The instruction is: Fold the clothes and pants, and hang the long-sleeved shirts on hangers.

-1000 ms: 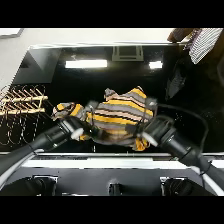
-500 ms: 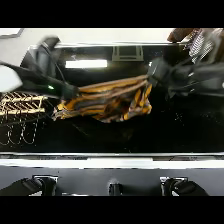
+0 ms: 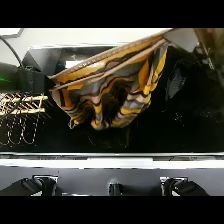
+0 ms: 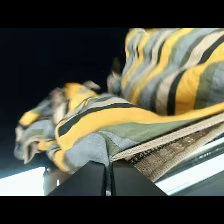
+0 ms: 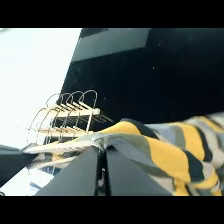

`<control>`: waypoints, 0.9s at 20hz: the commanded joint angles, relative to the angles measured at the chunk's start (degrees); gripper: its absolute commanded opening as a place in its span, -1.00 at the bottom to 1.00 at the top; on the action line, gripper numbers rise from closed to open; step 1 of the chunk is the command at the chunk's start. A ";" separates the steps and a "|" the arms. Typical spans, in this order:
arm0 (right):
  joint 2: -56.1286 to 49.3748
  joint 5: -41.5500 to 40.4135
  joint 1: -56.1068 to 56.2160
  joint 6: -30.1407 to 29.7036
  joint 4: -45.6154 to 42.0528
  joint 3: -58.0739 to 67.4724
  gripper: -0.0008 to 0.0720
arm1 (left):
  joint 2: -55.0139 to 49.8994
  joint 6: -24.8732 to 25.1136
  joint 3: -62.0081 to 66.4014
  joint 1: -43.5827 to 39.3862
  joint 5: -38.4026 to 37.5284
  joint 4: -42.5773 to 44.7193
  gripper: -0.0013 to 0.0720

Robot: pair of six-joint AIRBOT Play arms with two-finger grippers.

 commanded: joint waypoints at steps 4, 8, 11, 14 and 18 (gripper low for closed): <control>-11.08 16.17 -0.02 -7.04 -1.81 -0.79 -0.89 | -1.90 -6.10 -6.51 -0.79 -0.26 1.44 -0.90; -10.43 20.00 9.33 -9.60 -20.70 -16.74 -0.89 | -1.33 -7.65 -25.35 -0.74 7.78 -0.22 -0.90; -6.82 11.37 19.28 1.97 -29.51 -35.15 -0.89 | -1.01 -8.48 -39.47 -0.79 16.41 -5.62 -0.90; -5.62 5.25 21.68 11.54 -29.81 -47.01 -0.89 | -1.01 -8.87 -48.35 -0.72 21.66 -5.68 -0.90; -5.75 -4.39 21.57 16.13 -30.01 -49.05 -0.89 | -1.20 -8.85 -51.69 -0.63 28.00 -5.68 -0.90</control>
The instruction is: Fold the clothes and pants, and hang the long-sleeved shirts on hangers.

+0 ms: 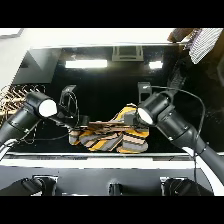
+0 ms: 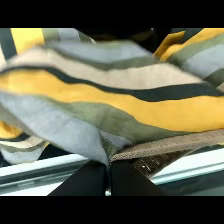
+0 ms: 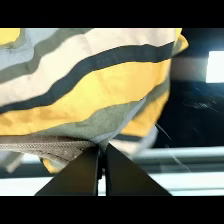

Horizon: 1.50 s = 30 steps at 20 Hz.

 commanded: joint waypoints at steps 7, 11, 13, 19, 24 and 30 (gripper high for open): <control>0.28 -14.49 1.05 9.81 -0.96 -3.54 -0.89 | 1.27 2.10 -0.90 5.27 7.06 -0.35 1.00; 0.28 -15.85 1.05 8.63 2.62 -3.54 -0.89 | 12.35 8.96 -0.85 21.05 0.07 12.57 1.00; 0.28 -15.17 1.05 6.82 3.26 -3.54 -0.89 | 19.96 20.57 -7.39 36.85 -0.57 10.05 0.99; 0.28 -14.34 1.05 5.68 3.19 -3.56 -0.89 | 26.05 31.23 -15.15 62.64 -0.24 6.03 0.98; 0.28 -14.38 1.05 4.33 3.17 -3.56 -0.89 | 17.42 33.18 -17.75 64.83 2.84 5.31 0.99; 0.28 -13.94 1.05 3.89 3.17 -3.56 -0.89 | 5.64 41.94 -20.31 65.31 6.80 0.90 0.99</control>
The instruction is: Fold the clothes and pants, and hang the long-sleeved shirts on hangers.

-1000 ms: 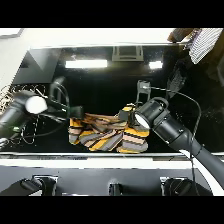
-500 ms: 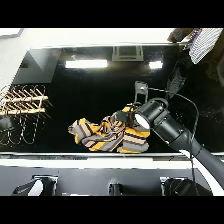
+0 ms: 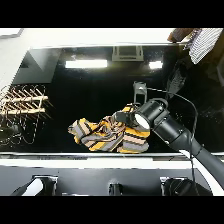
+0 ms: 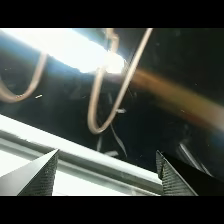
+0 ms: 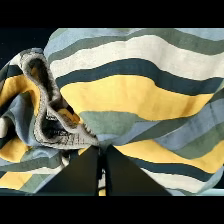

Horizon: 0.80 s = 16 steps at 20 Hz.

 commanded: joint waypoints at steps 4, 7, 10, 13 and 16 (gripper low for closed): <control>0.02 0.22 0.02 -0.31 -0.04 0.00 -0.89 | -8.85 8.15 -0.87 0.39 7.41 -4.31 0.98; 0.02 0.15 0.02 -0.31 -0.28 0.00 -0.89 | -11.98 8.15 -0.90 0.42 10.51 -4.33 0.98; 0.02 0.17 0.02 -0.28 -0.31 0.00 -0.89 | -14.49 8.44 -0.98 0.42 11.37 -4.11 0.98; 0.02 0.13 0.02 -0.24 -0.37 0.00 -0.89 | -16.22 8.55 -1.01 0.39 11.32 -3.80 0.75; 0.02 0.17 0.02 0.02 -0.70 0.00 -0.89 | -17.68 8.55 -1.03 0.39 11.32 -3.76 0.57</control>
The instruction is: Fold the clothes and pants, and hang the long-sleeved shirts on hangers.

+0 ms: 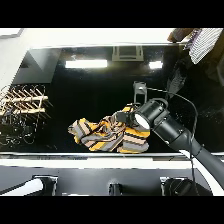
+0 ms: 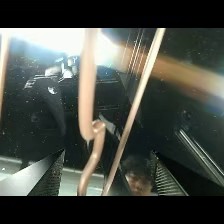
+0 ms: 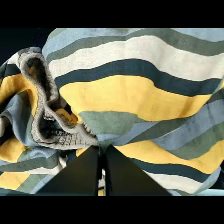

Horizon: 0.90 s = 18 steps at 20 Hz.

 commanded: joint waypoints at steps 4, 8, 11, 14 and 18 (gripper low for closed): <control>0.02 0.00 0.02 0.59 -0.20 0.00 -0.89 | -3.08 0.11 -0.04 0.02 0.83 0.11 0.14; 0.02 -0.02 0.02 0.76 -0.22 0.00 -0.89 | -3.76 0.11 -0.02 0.02 1.33 0.11 -0.83; 0.02 0.13 0.02 0.76 -0.20 0.00 -0.89 | -3.23 0.09 0.17 0.00 2.27 -1.07 -0.90; 0.02 0.07 0.02 0.79 -0.22 0.00 -0.89 | -0.96 0.13 1.86 -1.51 1.68 -1.55 -0.90; 0.02 0.11 0.02 0.79 -0.17 0.00 -0.89 | 2.78 -0.59 5.95 -6.43 0.61 -1.57 -0.90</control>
